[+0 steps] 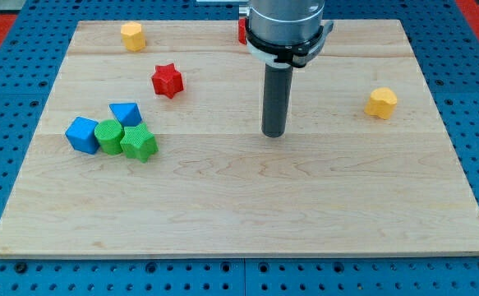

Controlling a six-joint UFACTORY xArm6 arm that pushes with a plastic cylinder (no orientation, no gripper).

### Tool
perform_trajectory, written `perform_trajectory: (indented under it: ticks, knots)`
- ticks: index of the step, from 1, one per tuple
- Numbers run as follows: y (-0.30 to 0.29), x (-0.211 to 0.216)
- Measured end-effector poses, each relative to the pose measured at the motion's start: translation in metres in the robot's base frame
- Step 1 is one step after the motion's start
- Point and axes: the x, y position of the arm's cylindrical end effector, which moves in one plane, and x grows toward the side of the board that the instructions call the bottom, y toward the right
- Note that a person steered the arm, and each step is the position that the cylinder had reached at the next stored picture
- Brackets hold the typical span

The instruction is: Move your arm towards center left

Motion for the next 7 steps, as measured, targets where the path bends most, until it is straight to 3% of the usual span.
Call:
perform_trajectory:
  ticks: [4,7]
  knots:
    - [-0.008,0.000]
    - [-0.150,-0.020]
